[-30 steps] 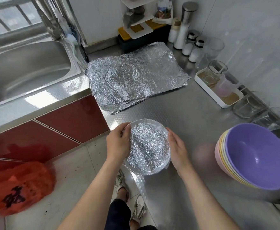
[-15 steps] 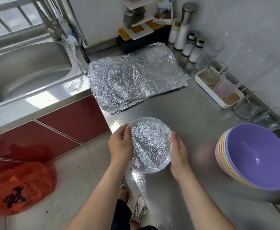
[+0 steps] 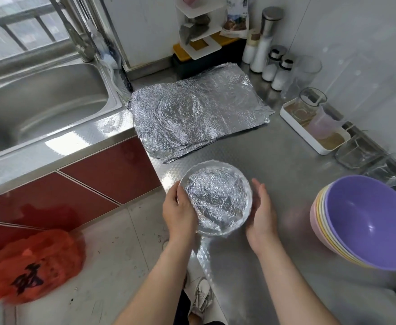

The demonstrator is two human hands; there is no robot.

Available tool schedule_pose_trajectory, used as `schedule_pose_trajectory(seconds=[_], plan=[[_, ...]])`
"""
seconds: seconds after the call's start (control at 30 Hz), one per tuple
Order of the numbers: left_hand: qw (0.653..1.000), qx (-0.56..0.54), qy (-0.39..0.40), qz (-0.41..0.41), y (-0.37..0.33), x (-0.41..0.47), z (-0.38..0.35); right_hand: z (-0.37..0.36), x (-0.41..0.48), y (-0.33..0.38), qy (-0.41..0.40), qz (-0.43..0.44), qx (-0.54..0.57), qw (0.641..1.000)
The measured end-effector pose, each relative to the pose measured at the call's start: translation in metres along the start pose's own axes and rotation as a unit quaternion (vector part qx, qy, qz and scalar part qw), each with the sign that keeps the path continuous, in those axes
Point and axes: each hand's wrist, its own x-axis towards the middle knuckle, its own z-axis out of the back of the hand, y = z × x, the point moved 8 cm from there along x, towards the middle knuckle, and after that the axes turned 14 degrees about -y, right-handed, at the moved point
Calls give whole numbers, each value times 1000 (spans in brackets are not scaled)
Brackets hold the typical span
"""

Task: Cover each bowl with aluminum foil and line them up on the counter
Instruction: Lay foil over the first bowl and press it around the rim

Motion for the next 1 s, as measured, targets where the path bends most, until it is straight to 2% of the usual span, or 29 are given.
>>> schedule_pose_trajectory(seconds=[0.2, 0.4, 0.5, 0.67, 0.73, 0.87, 1.0], plan=[[1000, -8, 13, 20, 5, -37, 8, -3, -7, 5, -26, 68, -86, 994], [994, -33, 71, 82, 5, -26, 8, -4, 0, 13, -12, 85, -57, 995], [992, -28, 114, 50, -18, 1, -2, 8, 2, 8, -26, 80, -21, 996], [971, 21, 236, 7, -32, 13, -33, -4, -13, -5, 17, 71, -25, 997], [972, 28, 233, -5, -29, 13, -34, -8, -15, -2, 4, 86, -25, 996], [985, 10, 171, 17, -15, 12, -30, -6, -13, 3, -38, 99, -25, 994], [990, 4, 136, 25, -9, 7, -24, -7, -10, 5, -41, 118, -56, 991]])
